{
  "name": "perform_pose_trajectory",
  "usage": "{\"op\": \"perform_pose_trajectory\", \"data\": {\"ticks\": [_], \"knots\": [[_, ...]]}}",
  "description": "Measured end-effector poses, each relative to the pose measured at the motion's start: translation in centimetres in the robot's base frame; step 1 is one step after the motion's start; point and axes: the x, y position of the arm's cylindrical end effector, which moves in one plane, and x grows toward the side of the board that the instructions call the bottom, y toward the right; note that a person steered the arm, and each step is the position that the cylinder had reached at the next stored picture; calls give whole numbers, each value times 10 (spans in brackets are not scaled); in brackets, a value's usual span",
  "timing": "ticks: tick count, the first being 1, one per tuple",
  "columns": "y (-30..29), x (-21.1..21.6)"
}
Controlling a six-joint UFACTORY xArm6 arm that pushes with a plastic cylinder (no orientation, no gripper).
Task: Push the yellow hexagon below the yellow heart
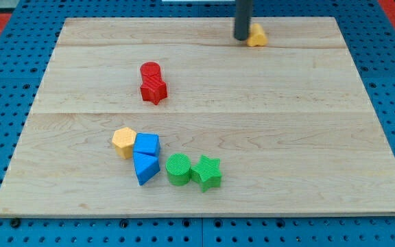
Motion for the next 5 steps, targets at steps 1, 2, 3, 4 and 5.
{"op": "perform_pose_trajectory", "data": {"ticks": [1,2,3,4,5], "knots": [[36,-1],[3,39],[-3,156],[-69,186],[-164,186]]}}
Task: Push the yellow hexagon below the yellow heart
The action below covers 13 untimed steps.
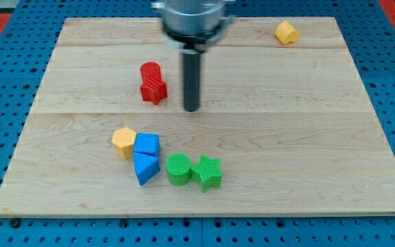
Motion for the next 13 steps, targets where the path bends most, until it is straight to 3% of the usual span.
{"op": "perform_pose_trajectory", "data": {"ticks": [1,2,3,4,5,6,8,9,10,11,12,13], "knots": [[-99,2],[-157,68],[-155,116],[-95,75],[-14,66],[-8,66],[105,-6],[122,1],[99,36],[168,29],[189,-52],[241,-58]]}}
